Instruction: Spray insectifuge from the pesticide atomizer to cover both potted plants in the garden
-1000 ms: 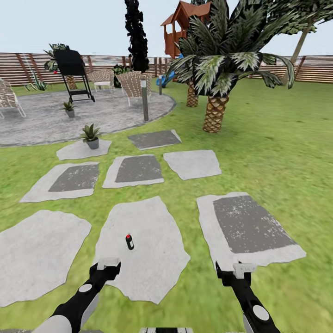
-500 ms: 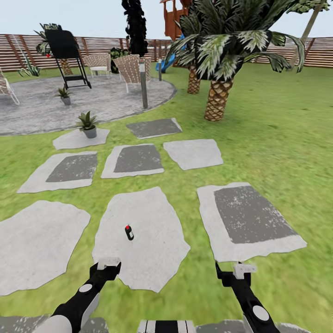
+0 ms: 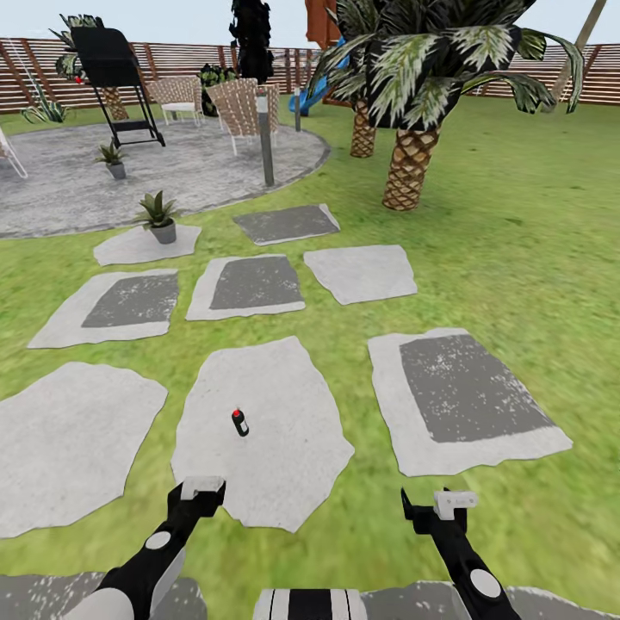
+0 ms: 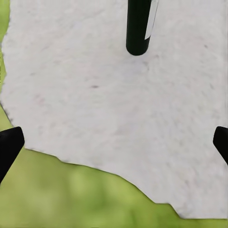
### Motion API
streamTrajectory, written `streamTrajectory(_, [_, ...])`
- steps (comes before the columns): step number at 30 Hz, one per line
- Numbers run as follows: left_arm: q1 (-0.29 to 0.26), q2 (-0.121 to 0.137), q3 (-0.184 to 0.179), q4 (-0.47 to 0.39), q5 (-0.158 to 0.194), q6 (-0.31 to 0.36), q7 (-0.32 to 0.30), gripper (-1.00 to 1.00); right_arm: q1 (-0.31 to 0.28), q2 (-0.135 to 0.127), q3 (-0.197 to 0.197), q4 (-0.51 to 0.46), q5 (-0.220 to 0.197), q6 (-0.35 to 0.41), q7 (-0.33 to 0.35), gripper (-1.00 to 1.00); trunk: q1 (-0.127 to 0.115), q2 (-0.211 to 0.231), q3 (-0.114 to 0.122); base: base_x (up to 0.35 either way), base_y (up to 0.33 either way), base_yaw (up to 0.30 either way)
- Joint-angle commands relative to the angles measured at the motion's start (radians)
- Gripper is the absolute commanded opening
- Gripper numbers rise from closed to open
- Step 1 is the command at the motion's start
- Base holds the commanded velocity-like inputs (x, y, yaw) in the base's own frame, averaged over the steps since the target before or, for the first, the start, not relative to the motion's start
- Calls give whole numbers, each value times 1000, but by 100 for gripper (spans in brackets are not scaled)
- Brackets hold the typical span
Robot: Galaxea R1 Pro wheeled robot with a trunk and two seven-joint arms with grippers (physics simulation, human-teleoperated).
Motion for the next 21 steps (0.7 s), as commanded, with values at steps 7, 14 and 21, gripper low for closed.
streamTrajectory(7, [-3,1,0,1,1,-10,-1,100,0,0,-1,1,1,-3,0,100,0,0,-1,144,0,0])
streamTrajectory(14, [-3,1,0,1,1,-15,-1,100,0,0,-2,2,1,-3,0,100,0,0,-1,79,0,0])
streamTrajectory(21, [-3,1,0,1,-1,-17,-1,100,0,0,-2,1,1,-3,0,100,0,0,-1,167,-100,0])
